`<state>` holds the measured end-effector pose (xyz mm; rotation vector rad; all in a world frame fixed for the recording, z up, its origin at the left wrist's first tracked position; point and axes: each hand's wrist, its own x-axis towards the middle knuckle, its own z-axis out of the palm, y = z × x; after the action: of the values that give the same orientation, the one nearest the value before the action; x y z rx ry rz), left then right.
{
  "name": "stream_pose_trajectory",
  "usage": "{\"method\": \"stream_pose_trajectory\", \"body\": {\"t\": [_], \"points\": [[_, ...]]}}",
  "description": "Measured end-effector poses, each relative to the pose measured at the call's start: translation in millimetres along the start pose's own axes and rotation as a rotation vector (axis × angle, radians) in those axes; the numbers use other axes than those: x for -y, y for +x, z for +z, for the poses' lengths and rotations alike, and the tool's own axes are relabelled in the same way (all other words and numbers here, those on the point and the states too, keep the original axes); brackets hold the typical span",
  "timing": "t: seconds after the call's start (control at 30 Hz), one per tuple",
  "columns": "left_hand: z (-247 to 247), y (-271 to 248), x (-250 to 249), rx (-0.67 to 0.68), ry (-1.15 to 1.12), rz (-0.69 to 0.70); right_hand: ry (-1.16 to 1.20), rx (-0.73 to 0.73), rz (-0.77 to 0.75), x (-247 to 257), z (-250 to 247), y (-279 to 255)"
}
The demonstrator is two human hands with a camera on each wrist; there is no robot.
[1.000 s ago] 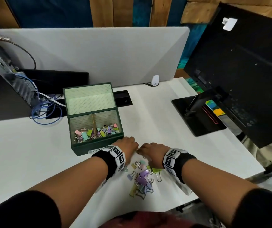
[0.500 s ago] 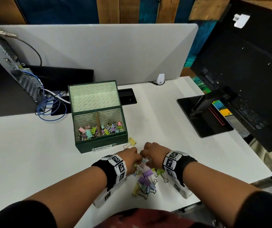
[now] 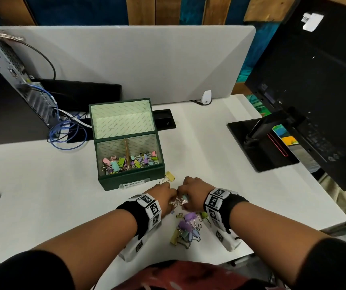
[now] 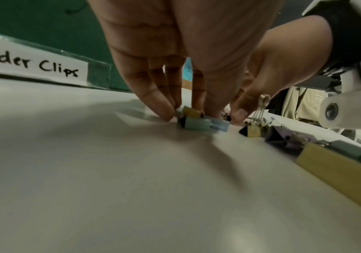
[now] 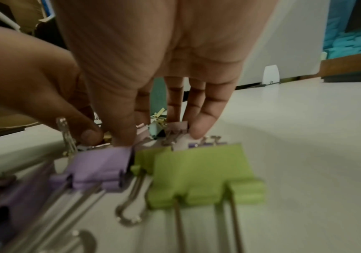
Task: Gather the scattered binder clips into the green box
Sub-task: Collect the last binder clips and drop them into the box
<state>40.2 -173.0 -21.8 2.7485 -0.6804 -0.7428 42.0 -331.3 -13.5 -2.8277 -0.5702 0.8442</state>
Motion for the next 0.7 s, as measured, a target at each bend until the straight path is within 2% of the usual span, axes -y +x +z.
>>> {"method": "stream_pose_trajectory", "body": {"t": [0.13, 0.27, 0.47, 0.7], "points": [[-2.5, -0.1, 4.9, -0.003, -0.006, 0.012, 0.055, 0.012, 0.025, -3.9, -1.3, -2.3], [0.4, -5.8, 9.4, -0.08, -0.048, 0.036, 0.11, 0.005, 0.035, -5.5, -2.8, -2.3], [2.1, -7.1, 6.9, 0.052, 0.083, 0.065, 0.15, 0.008, 0.065, -4.1, -10.1, -2.5], [1.2, -6.5, 7.4, 0.024, 0.006, 0.011, 0.209, -0.076, 0.088, -14.7, -13.4, -2.2]]}}
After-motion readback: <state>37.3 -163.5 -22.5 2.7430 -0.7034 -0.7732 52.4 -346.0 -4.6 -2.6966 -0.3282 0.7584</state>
